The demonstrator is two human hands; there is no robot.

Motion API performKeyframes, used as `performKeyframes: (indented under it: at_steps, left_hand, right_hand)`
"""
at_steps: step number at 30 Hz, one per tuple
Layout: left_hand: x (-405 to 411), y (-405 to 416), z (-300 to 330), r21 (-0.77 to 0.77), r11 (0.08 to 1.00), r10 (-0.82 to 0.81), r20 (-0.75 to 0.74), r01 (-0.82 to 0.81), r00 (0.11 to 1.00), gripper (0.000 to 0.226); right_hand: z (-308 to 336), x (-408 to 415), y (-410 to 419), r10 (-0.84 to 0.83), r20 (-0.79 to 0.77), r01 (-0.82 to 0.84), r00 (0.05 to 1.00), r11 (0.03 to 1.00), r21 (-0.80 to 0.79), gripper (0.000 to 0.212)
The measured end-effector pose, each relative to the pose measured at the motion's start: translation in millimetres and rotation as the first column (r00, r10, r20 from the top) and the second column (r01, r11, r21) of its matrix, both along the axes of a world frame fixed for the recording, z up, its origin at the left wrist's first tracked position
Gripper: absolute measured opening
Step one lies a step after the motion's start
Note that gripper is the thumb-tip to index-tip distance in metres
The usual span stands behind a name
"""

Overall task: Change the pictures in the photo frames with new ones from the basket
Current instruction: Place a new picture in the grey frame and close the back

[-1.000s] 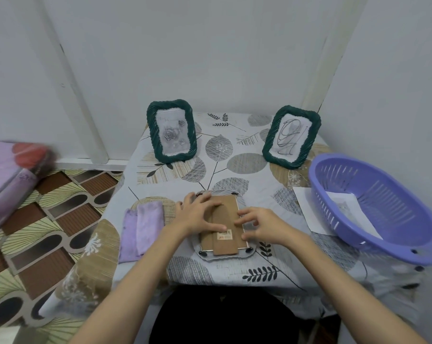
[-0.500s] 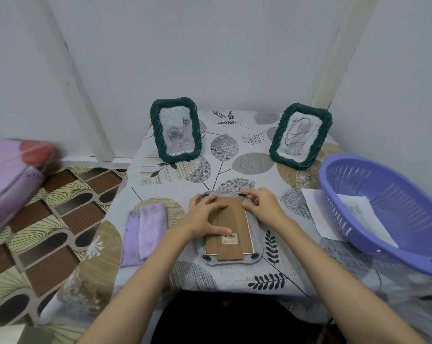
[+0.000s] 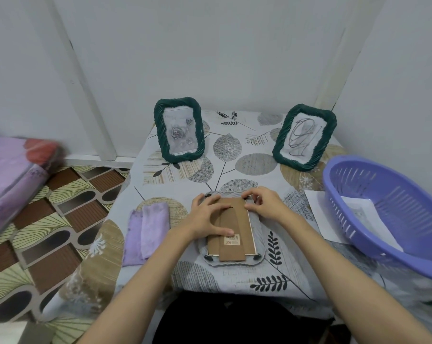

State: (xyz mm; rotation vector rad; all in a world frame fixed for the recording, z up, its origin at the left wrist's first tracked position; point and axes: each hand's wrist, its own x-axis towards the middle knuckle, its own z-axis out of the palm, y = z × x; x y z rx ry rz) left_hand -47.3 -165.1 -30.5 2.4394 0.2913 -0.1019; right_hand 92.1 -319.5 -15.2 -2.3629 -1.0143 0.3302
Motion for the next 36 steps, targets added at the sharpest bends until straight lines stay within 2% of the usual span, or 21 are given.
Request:
performKeyframes:
  at_steps: [5, 9, 13, 17, 21, 25, 29, 32, 34, 36]
  left_hand:
    - [0, 0, 0, -0.002, 1.000, -0.004, 0.004, 0.004, 1.000, 0.077]
    - [0, 1, -2, 0.001, 1.000, -0.003, 0.016, 0.003, 1.000, 0.077]
    - [0, 1, -4, 0.007, 1.000, 0.005, 0.034, -0.005, 0.999, 0.078]
    - [0, 1, -4, 0.004, 1.000, 0.005, 0.033, -0.005, 0.999, 0.077]
    - [2, 1, -5, 0.000, 1.000, 0.004, 0.030, -0.004, 1.000, 0.077]
    - [-1, 1, -7, 0.000, 1.000, 0.014, 0.082, -0.014, 0.997, 0.082]
    - [0, 4, -6, -0.011, 1.000, 0.030, 0.130, -0.029, 0.991, 0.090]
    - [9, 17, -4, -0.054, 0.981, 0.191, 0.234, -0.184, 0.953, 0.065]
    - [16, 29, -6, 0.034, 0.952, 0.286, 0.265, -0.306, 0.921, 0.045]
    - [20, 38, -13, 0.112, 0.941, 0.291, 0.212, -0.319, 0.933, 0.036]
  right_hand:
    - [-6, -4, -5, -0.041, -0.017, 0.043, 0.999, 0.994, 0.098, 0.028]
    - [-12, -14, -11, -0.151, -0.181, 0.195, 0.972, 0.946, 0.259, 0.029]
    - [-21, -22, -10, -0.157, -0.048, 0.164, 0.986, 0.959, 0.229, 0.028]
    - [-24, -22, -8, -0.133, -0.011, 0.133, 0.991, 0.973, 0.189, 0.035]
    - [-18, -22, -9, -0.149, -0.046, 0.155, 0.988, 0.971, 0.184, 0.038]
    - [-13, -36, -11, -0.104, -0.187, 0.134, 0.977, 0.979, 0.154, 0.049]
    - [-21, -51, -13, -0.085, -0.136, 0.100, 0.987, 0.989, 0.107, 0.047]
    - [-20, -51, -13, -0.086, -0.157, 0.105, 0.984, 0.988, 0.114, 0.048]
    - [-20, -50, -12, -0.089, -0.152, 0.106, 0.984, 0.988, 0.112, 0.048]
    - [-21, -50, -12, -0.083, -0.136, 0.099, 0.987, 0.988, 0.115, 0.049]
